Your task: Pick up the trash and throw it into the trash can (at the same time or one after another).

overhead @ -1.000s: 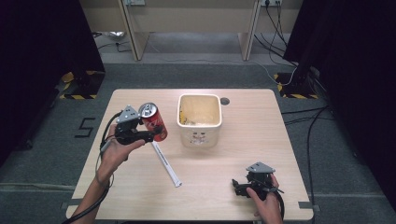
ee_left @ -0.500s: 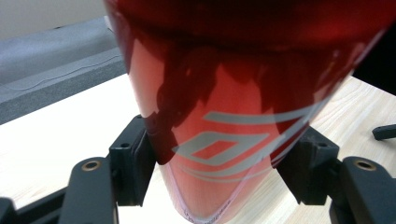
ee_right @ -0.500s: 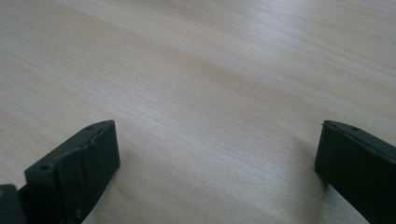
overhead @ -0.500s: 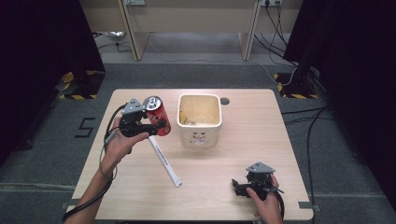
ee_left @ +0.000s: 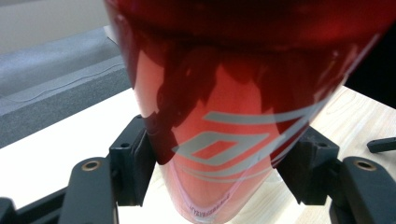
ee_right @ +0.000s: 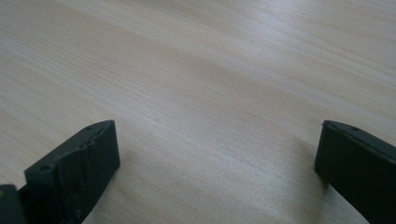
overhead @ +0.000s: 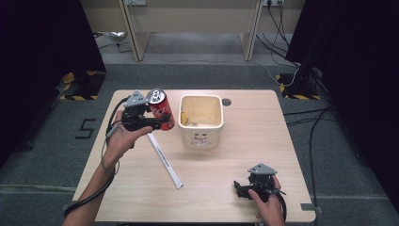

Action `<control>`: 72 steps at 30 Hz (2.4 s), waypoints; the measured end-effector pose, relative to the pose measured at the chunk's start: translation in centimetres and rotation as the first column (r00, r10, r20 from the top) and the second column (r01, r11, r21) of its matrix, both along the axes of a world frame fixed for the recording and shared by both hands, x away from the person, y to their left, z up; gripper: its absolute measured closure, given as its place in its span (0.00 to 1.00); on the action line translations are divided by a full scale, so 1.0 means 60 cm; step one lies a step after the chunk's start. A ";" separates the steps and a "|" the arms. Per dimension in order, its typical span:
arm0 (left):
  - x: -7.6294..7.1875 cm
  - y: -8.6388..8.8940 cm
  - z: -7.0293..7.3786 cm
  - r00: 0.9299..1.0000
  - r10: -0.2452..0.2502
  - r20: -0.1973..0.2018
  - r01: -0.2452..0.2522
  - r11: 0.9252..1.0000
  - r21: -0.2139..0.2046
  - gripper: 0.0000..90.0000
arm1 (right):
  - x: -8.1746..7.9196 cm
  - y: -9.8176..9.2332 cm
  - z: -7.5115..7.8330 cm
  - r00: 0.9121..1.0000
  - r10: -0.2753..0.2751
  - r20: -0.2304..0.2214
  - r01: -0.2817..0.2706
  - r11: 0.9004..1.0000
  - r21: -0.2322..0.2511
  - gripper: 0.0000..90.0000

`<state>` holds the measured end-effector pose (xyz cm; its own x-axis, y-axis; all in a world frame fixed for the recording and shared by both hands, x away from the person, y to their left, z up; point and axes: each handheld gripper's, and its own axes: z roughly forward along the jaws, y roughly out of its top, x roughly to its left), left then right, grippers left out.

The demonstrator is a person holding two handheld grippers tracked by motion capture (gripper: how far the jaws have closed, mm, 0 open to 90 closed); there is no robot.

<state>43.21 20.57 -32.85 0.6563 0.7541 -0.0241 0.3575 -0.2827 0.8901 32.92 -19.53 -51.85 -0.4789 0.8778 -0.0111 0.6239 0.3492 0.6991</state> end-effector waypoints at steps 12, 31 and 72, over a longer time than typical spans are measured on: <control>0.020 -0.037 0.024 0.999 -0.032 0.008 0.032 0.999 0.011 0.38 | 0.000 0.000 0.000 1.000 -0.001 -0.002 0.001 1.000 0.001 0.00; 0.062 -0.105 0.026 0.998 -0.061 -0.012 0.061 0.998 0.026 0.38 | 0.000 0.000 0.001 1.000 0.008 -0.002 -0.008 1.000 -0.002 0.00; 0.136 -0.139 -0.060 0.994 -0.014 -0.108 0.019 0.999 0.049 0.37 | -0.001 0.000 0.001 1.000 0.015 -0.002 -0.015 1.000 -0.002 0.00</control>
